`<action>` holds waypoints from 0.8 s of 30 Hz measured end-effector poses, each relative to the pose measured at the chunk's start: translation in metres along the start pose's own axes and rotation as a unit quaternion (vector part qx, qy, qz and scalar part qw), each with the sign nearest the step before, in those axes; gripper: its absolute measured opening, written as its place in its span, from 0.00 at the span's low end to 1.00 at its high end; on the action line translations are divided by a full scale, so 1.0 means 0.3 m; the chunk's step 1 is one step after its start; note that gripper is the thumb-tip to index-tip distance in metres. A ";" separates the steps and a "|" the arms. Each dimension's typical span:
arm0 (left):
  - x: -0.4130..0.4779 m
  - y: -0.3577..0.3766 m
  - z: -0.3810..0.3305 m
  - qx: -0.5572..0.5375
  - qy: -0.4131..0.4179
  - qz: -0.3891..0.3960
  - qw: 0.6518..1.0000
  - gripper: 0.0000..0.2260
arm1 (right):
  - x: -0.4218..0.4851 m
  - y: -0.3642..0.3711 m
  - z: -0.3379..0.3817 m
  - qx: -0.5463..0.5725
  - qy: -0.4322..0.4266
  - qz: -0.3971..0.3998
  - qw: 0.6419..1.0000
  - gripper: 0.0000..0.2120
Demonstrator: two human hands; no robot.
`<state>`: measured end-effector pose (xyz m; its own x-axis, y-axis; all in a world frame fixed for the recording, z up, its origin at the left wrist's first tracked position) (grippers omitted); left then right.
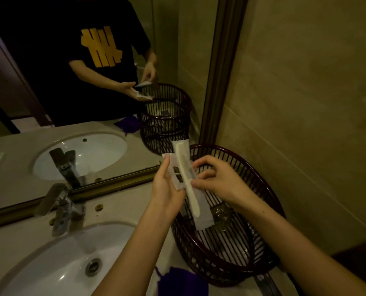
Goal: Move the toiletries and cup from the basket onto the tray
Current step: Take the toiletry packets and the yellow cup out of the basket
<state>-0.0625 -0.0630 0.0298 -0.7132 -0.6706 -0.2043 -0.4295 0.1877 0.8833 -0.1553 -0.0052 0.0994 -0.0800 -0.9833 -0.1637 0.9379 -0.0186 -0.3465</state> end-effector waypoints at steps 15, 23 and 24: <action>-0.004 -0.151 -0.079 0.038 -0.027 -0.071 0.996 0.18 | 0.125 -0.133 -0.237 -0.244 0.074 -0.075 0.964 0.07; -0.058 -0.206 -0.128 0.037 -0.049 -0.090 0.994 0.22 | 0.252 0.311 -0.659 -0.365 0.199 0.287 0.863 0.23; -0.056 -0.213 -0.126 0.039 -0.049 -0.090 0.994 0.23 | 0.251 0.356 -0.704 -0.382 0.211 0.327 0.838 0.24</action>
<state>-0.0021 -0.0908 -0.0073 -0.6695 -0.6266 -0.3989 -0.5937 0.1286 0.7944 -0.1324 -0.0428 -0.1449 0.1039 -0.5835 -0.8054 0.3499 0.7795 -0.5196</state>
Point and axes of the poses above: each hand's wrist, its own x-axis towards the middle knuckle, its own y-axis out of the palm, z = x × y, the point moved 10 cm from there along x, towards the middle knuckle, and after that the axes turned 11 degrees about z, right-handed, at the moved point
